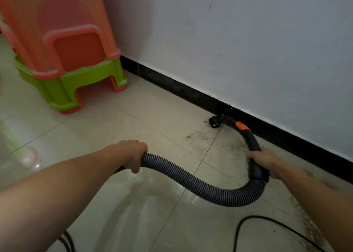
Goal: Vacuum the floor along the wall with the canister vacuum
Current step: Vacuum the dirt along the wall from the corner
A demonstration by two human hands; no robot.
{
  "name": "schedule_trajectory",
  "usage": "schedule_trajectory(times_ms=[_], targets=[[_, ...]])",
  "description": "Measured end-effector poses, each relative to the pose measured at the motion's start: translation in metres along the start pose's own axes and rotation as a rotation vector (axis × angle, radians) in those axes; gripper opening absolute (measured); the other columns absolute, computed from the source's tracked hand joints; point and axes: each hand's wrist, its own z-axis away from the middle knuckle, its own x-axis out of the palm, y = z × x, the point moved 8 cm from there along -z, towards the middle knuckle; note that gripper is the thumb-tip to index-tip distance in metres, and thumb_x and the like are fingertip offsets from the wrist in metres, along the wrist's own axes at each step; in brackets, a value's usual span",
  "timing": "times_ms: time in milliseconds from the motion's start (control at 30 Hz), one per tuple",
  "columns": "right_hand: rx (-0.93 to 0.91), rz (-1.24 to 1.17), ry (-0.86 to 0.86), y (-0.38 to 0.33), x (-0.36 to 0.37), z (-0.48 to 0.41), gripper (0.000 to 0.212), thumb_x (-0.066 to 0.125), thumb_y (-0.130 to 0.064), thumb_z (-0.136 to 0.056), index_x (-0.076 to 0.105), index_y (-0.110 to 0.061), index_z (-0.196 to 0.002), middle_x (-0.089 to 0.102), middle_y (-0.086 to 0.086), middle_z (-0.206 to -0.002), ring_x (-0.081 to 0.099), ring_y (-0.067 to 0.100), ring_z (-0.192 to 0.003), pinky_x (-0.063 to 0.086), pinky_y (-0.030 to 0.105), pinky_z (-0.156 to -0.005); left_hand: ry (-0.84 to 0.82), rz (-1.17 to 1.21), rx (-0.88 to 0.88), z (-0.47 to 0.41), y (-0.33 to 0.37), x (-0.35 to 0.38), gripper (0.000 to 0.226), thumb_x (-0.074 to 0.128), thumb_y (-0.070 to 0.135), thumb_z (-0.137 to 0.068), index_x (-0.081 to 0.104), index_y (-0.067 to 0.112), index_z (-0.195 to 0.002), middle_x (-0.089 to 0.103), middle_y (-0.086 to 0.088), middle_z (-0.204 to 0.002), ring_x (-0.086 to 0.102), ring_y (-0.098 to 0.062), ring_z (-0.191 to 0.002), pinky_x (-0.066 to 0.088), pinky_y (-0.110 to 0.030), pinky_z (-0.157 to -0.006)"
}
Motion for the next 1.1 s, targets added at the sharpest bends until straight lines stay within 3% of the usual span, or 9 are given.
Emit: schedule_trajectory(times_ms=[67, 233, 333, 433, 600, 700, 833, 1033, 1100], targets=[[-0.013, 0.017, -0.021, -0.004, 0.006, 0.002, 0.033, 0.066, -0.003, -0.080, 0.052, 0.002, -0.109, 0.066, 0.023, -0.077, 0.065, 0.030, -0.053, 0.054, 0.033, -0.048, -0.003, -0.005, 0.006, 0.001, 0.004, 0.000, 0.032, 0.073, 0.020, -0.070, 0.050, 0.024, -0.092, 0.054, 0.003, -0.085, 0.057, -0.017, -0.080, 0.043, -0.028, -0.062], [-0.112, 0.164, 0.041, -0.028, 0.009, 0.005, 0.039, 0.070, -0.011, -0.080, 0.048, -0.008, -0.112, 0.064, 0.019, -0.094, 0.066, 0.033, -0.080, 0.056, 0.038, -0.060, 0.016, -0.078, 0.042, -0.003, 0.022, -0.003, 0.033, 0.072, 0.020, -0.070, 0.049, 0.023, -0.094, 0.055, 0.002, -0.087, 0.058, -0.018, -0.079, 0.044, -0.028, -0.062], [-0.101, 0.130, -0.082, -0.031, 0.016, 0.008, 0.038, 0.069, -0.008, -0.081, 0.048, -0.009, -0.113, 0.068, 0.021, -0.092, 0.069, 0.032, -0.074, 0.061, 0.040, -0.062, -0.005, -0.072, 0.050, -0.003, 0.020, 0.002, 0.032, 0.072, 0.019, -0.069, 0.050, 0.026, -0.092, 0.056, 0.004, -0.086, 0.059, -0.017, -0.080, 0.045, -0.028, -0.063], [-0.107, 0.132, 0.012, -0.023, 0.003, 0.005, 0.043, 0.068, -0.007, -0.081, 0.047, -0.005, -0.118, 0.066, 0.023, -0.096, 0.068, 0.036, -0.083, 0.060, 0.045, -0.072, -0.002, -0.056, 0.043, -0.001, 0.019, 0.001, 0.033, 0.073, 0.019, -0.070, 0.050, 0.025, -0.093, 0.056, 0.003, -0.087, 0.059, -0.018, -0.082, 0.044, -0.028, -0.064], [-0.095, 0.166, -0.033, -0.007, -0.009, 0.018, 0.041, 0.068, -0.005, -0.081, 0.049, -0.005, -0.118, 0.069, 0.024, -0.090, 0.068, 0.033, -0.073, 0.061, 0.044, -0.069, -0.021, -0.026, 0.099, -0.009, 0.044, 0.004, 0.033, 0.075, 0.020, -0.068, 0.051, 0.025, -0.090, 0.056, 0.003, -0.085, 0.060, -0.018, -0.081, 0.045, -0.029, -0.062], [-0.132, 0.269, 0.073, 0.001, -0.027, 0.032, 0.034, 0.070, -0.012, -0.081, 0.053, -0.008, -0.110, 0.069, 0.021, -0.092, 0.069, 0.036, -0.083, 0.059, 0.050, -0.080, -0.021, -0.065, 0.146, -0.022, 0.073, 0.003, 0.033, 0.075, 0.019, -0.067, 0.053, 0.023, -0.091, 0.058, 0.001, -0.085, 0.062, -0.020, -0.079, 0.049, -0.031, -0.064], [-0.113, 0.308, 0.018, 0.025, -0.040, 0.059, 0.024, 0.070, -0.012, -0.080, 0.055, -0.015, -0.099, 0.072, 0.014, -0.080, 0.070, 0.026, -0.069, 0.058, 0.037, -0.061, -0.041, -0.113, 0.239, -0.038, 0.117, 0.004, 0.035, 0.077, 0.018, -0.063, 0.055, 0.024, -0.089, 0.059, 0.002, -0.082, 0.063, -0.020, -0.077, 0.052, -0.033, -0.065], [-0.070, 0.242, -0.045, 0.068, -0.042, 0.085, 0.026, 0.071, -0.008, -0.079, 0.053, -0.010, -0.098, 0.071, 0.011, -0.067, 0.069, 0.021, -0.052, 0.055, 0.029, -0.047, -0.095, -0.141, 0.265, -0.037, 0.129, 0.018, 0.035, 0.078, 0.021, -0.060, 0.048, 0.030, -0.076, 0.058, 0.004, -0.080, 0.061, -0.017, -0.074, 0.051, -0.032, -0.064], [-0.082, 0.219, -0.005, 0.071, -0.040, 0.083, 0.023, 0.070, -0.007, -0.078, 0.055, -0.009, -0.095, 0.070, 0.009, -0.061, 0.068, 0.021, -0.051, 0.058, 0.033, -0.050, -0.107, -0.145, 0.258, -0.032, 0.123, 0.020, 0.034, 0.078, 0.021, -0.060, 0.050, 0.028, -0.078, 0.058, 0.003, -0.079, 0.061, -0.016, -0.073, 0.049, -0.032, -0.062]])
